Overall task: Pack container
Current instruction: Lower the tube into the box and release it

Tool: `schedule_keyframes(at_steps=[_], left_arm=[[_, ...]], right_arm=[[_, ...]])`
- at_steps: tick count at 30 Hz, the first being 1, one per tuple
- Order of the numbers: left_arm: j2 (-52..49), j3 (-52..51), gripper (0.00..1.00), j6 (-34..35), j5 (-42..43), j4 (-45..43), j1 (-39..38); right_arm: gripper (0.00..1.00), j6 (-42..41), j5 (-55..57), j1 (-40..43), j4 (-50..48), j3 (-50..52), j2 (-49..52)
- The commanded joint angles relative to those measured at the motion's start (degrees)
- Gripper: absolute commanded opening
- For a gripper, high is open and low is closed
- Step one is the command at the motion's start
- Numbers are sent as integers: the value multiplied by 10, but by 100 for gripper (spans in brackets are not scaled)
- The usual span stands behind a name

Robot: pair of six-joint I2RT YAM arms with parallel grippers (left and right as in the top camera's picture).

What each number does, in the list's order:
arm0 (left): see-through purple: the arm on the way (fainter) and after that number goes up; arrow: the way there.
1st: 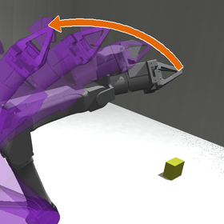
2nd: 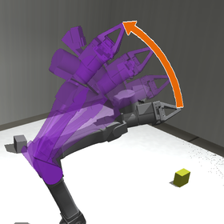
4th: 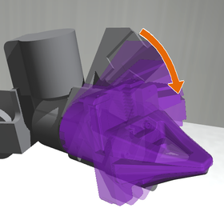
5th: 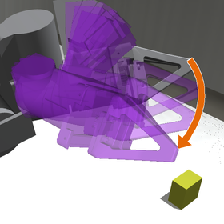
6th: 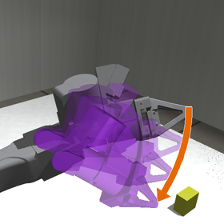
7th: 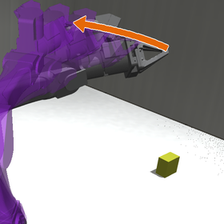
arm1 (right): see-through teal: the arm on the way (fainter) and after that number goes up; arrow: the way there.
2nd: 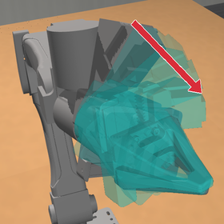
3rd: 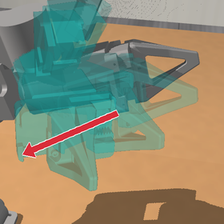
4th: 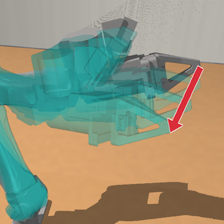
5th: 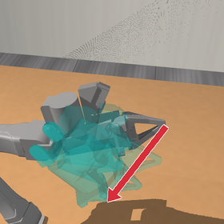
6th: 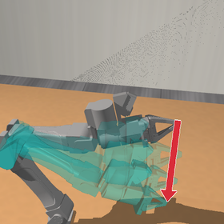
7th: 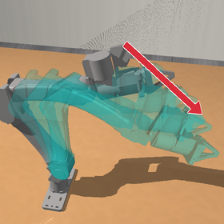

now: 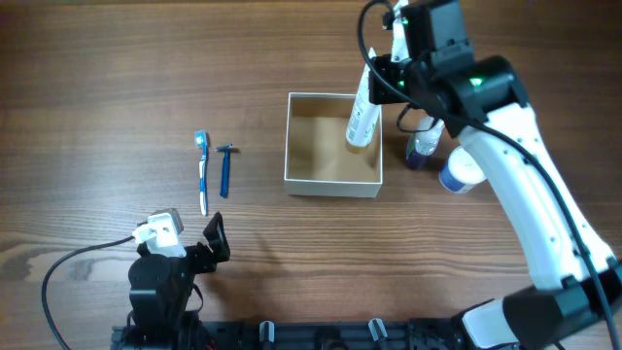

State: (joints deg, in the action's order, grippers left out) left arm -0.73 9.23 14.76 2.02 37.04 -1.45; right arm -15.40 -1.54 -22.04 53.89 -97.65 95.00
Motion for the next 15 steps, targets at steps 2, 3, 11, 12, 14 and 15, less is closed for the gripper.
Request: schedule_keyframes(at_steps=[2,3,11,12,14,15], left_arm=[[6,-3,100,7,-1,-2,-3],[6,-3,100,7,-1,-2,-3],[6,-3,100,7,-1,-2,-3],[6,-3,100,7,-1,-2,-3],[6,-3,100,7,-1,-2,-3],[6,-3,100,7,-1,-2,-3]], right_arm=[[4,3,18,-1,-19,-1,36],[4,6,23,-1,-24,-1,42],[4,15,90,-1,-67,-1,64],[4,18,96,-1,-75,-1,65],[4,19,104,-1,-84,-1,67],[4,19,104,-1,-85,-1,67]])
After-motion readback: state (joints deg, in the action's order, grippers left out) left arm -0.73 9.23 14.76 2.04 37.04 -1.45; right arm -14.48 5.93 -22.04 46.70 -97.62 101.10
